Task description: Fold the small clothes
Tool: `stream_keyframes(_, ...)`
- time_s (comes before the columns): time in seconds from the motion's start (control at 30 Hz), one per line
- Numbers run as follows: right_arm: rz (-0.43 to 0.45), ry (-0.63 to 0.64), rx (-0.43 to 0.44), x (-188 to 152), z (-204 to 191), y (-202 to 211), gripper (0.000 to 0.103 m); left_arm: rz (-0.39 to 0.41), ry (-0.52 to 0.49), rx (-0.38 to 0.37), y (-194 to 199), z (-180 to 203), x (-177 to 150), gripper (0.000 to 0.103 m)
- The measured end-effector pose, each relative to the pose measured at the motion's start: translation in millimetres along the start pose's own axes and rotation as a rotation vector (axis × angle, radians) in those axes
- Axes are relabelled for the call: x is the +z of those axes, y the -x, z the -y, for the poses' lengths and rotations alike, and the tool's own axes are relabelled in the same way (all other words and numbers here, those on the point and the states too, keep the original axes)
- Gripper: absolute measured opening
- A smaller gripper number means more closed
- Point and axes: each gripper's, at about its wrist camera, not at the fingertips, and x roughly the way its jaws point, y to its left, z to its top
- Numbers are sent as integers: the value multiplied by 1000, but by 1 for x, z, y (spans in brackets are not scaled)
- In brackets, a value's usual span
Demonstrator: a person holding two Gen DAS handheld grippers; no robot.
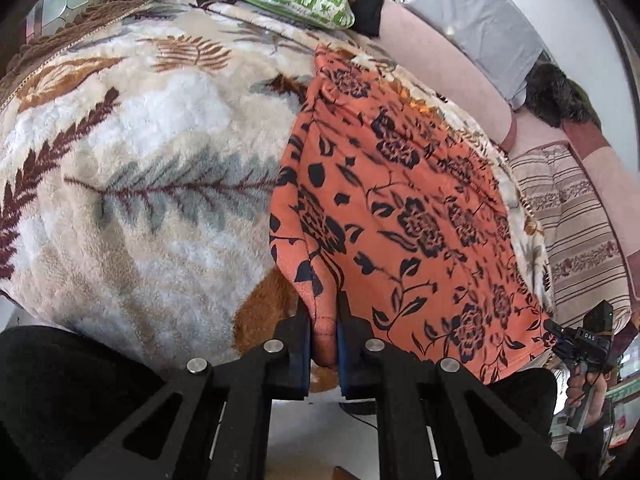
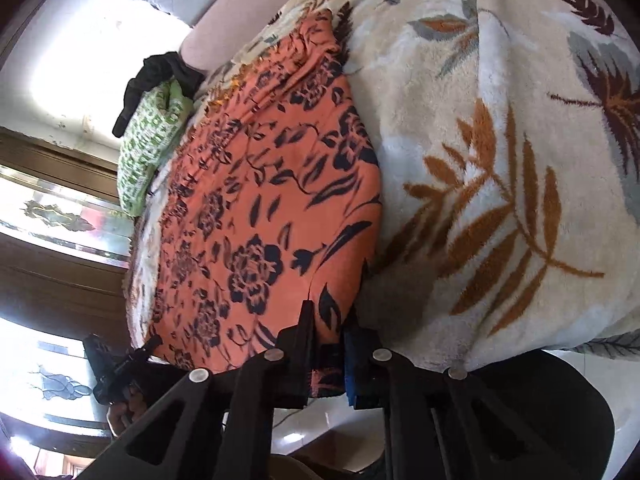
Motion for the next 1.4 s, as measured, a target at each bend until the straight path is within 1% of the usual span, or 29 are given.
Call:
stream_keyframes(0.07,36,-6,53,8,-7,10,12,17,3,-6,1,4,10,10)
stream_keyframes(0.1,48,-14,76,12,-7,11,12,1,-1,12,-5,4,12,10)
stream_keyframes(0.13,53,-20,81,16,-8,11,12,-32,6,43,-15,0,12,10)
stream_keyframes(0.2,38,-52,71,19,-2,1,13,-111,51,67,-36,-10,8,10)
stream_keyframes(0.23,20,-75,71,19,3,-6,13,-123,46,79,-41,-11,7,10)
stream_keyframes(0.27,2,-86,70,21,5,-11,13,-124,33,83,-43,-8,7,10)
stream_keyframes(0.3,-8,-93,72,21,5,-14,13,-119,29,71,-41,-5,11,10)
stream_keyframes(0.4,-11,-89,104,36,-3,-17,12,-60,3,25,-27,12,44,10)
stream_keyframes(0.5,46,-48,173,80,-27,-9,11,17,-39,-36,-15,38,101,10)
stream_keyframes(0.57,122,-13,212,127,-50,-1,10,97,-75,-76,-10,60,150,10)
stream_keyframes(0.63,228,4,246,181,-69,9,10,171,-109,-95,-14,80,199,10)
stream_keyframes(0.67,279,2,241,206,-75,10,10,184,-128,-79,-23,89,220,10)
stream_keyframes(0.7,323,-8,212,226,-79,10,10,187,-137,-56,-32,93,235,10)
stream_keyframes(0.73,350,-26,208,240,-80,7,14,188,-128,-47,-41,95,243,10)
stream_keyframes(0.77,325,-46,240,246,-78,0,14,177,-126,-64,-49,95,245,10)
stream_keyframes(0.8,277,-54,256,243,-76,-8,24,170,-136,-69,-53,95,241,10)
stream_keyframes(0.83,239,-35,222,234,-77,-13,54,169,-153,-52,-58,95,235,10)
stream_keyframes(0.87,203,1,148,216,-79,-18,73,163,-160,-35,-63,93,228,10)
stream_keyframes(0.9,176,32,90,195,-78,-21,86,152,-155,-34,-68,89,219,10)
stream_keyframes(0.93,129,45,78,170,-71,-23,86,140,-144,-32,-71,83,212,10)
stream_keyframes(0.97,51,18,78,147,-61,-30,86,132,-131,-23,-72,78,205,10)
stream_keyframes(1.0,-8,-23,71,124,-54,-37,86,128,-120,-23,-71,72,199,10)
stream_keyframes(1.03,-36,-75,81,100,-46,-40,86,123,-106,-27,-70,67,195,10)
stream_keyframes(1.07,-62,-127,113,76,-40,-42,86,122,-98,-29,-67,63,190,10)
stream_keyframes(1.13,-63,-219,169,36,-30,-43,86,126,-99,-29,-61,61,185,10)
stream_keyframes(1.2,-100,-265,159,9,-26,-51,85,130,-101,-35,-57,60,181,10)
stream_keyframes(1.27,-121,-276,151,-6,-25,-63,83,126,-103,-34,-56,59,177,10)
stream_keyframes(1.37,-149,-306,141,-11,-22,-89,66,124,-104,-35,-52,58,169,10)
stream_keyframes(1.4,-151,-310,122,-12,-24,-94,50,125,-106,-30,-51,58,167,10)
